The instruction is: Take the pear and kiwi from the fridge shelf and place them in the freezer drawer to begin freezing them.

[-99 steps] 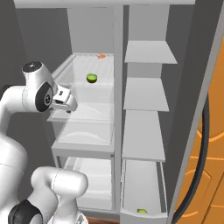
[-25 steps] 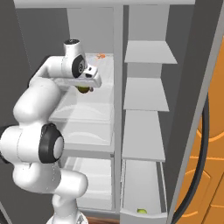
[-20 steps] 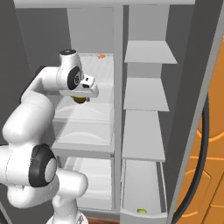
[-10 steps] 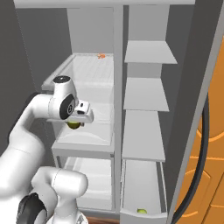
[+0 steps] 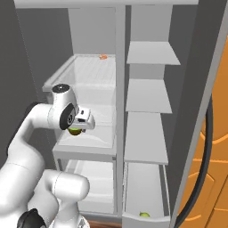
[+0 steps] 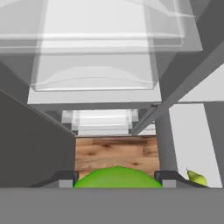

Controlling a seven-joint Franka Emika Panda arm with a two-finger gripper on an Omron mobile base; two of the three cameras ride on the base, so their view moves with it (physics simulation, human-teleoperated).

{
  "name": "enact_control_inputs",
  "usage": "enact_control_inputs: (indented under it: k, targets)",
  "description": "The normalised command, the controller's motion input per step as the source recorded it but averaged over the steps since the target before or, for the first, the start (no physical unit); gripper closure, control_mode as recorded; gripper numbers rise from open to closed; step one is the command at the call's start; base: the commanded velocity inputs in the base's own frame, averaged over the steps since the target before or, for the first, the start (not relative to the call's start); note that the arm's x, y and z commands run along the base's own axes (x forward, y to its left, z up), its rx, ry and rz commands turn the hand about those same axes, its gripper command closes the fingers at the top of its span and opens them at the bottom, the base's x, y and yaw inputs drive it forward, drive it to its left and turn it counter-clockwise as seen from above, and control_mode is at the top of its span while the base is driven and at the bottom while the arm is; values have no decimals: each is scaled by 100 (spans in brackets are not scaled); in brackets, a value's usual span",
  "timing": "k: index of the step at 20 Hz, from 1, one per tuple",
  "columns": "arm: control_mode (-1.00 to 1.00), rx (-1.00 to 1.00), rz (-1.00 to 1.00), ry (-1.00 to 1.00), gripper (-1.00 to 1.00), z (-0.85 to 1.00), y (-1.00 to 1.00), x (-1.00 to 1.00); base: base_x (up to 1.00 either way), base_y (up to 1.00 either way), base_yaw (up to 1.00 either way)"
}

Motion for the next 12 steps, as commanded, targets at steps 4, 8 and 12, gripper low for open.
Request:
enact_control_inputs:
  k: [4,8,12]
  targets:
    - [100,0,0,0,100,0,0,0,-46,-5,-3]
    - [100,0,0,0,100,0,0,0,-44,-29,-25]
    - [100,0,0,0,100,0,0,0,-32,-24,-38]
